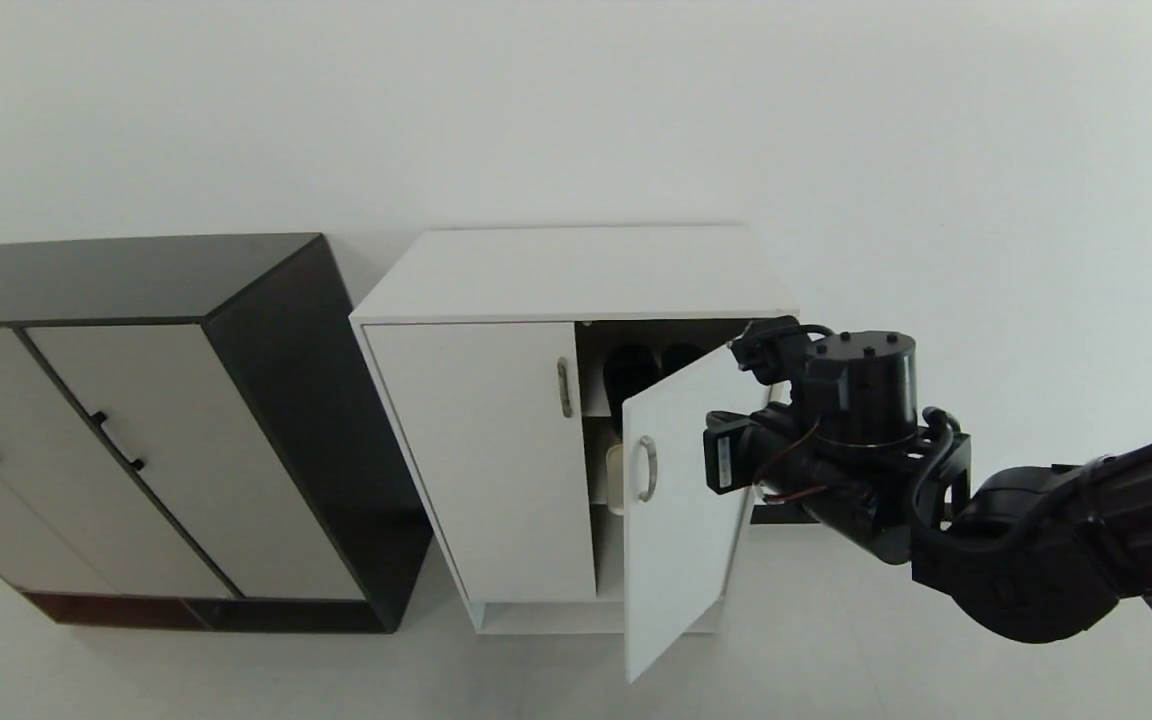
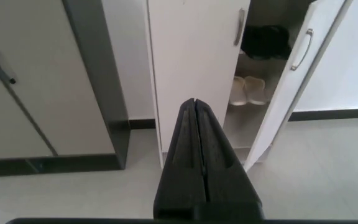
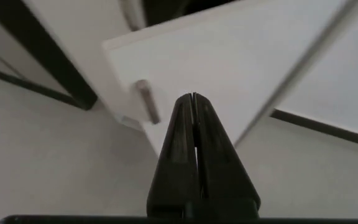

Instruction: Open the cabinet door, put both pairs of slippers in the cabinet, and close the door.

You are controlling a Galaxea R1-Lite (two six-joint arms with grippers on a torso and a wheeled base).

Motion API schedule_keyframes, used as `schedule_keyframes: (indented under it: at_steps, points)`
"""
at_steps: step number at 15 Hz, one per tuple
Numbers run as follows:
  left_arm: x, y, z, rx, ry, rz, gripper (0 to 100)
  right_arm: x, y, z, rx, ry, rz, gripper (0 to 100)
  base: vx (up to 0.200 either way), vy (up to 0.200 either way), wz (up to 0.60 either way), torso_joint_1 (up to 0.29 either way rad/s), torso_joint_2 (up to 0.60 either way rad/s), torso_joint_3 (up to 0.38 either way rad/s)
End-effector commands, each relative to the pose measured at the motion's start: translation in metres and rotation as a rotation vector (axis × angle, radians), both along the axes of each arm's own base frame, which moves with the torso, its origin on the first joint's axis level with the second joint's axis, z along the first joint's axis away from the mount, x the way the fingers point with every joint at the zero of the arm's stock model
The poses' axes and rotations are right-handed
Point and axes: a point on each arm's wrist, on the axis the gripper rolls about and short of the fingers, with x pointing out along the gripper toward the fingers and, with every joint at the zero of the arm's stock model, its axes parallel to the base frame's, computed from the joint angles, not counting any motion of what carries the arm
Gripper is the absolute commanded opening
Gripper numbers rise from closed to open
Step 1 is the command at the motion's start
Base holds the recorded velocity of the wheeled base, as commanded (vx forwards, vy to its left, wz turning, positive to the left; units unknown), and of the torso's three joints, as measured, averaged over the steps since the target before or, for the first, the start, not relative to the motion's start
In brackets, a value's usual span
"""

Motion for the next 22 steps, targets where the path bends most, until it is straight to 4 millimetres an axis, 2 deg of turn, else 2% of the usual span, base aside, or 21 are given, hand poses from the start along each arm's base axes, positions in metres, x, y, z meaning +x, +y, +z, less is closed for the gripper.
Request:
schedule_keyframes:
  at_steps: [1, 3, 5, 7, 10, 20, 22]
  points:
    - [0.000, 0.000, 0.000, 0.000, 0.001, 0.000, 0, -0.001, -0.001, -0.002, 0.004, -0.001, 0.011, 0, 0.000, 0.000, 0.00, 0.000, 0.00, 0.000]
    - [0.000, 0.000, 0.000, 0.000, 0.001, 0.000, 0, -0.005, -0.004, -0.010, 0.019, 0.009, 0.090, 0, 0.000, 0.000, 0.00, 0.000, 0.00, 0.000]
    - [0.000, 0.000, 0.000, 0.008, 0.000, 0.001, 0, -0.008, -0.022, -0.023, 0.048, 0.026, 0.248, 0, 0.000, 0.000, 0.00, 0.000, 0.00, 0.000]
    - [0.000, 0.000, 0.000, 0.005, 0.001, 0.000, 0, -0.006, -0.034, -0.032, 0.062, 0.055, 0.335, 0, 0.000, 0.000, 0.00, 0.000, 0.00, 0.000]
    - [0.000, 0.000, 0.000, 0.005, 0.001, 0.000, 0, -0.002, -0.036, -0.043, 0.055, 0.088, 0.353, 0, 0.000, 0.000, 0.00, 0.000, 0.00, 0.000]
    - [0.000, 0.000, 0.000, 0.005, 0.001, 0.000, 0, 0.001, -0.034, -0.056, 0.039, 0.121, 0.351, 0, 0.200, 0.000, 0.00, 0.004, 0.00, 0.003]
    - [0.000, 0.000, 0.000, 0.005, 0.001, -0.002, 0, 0.004, -0.033, -0.057, 0.039, 0.121, 0.350, 0, 0.000, 0.000, 0.00, 0.000, 0.00, 0.000]
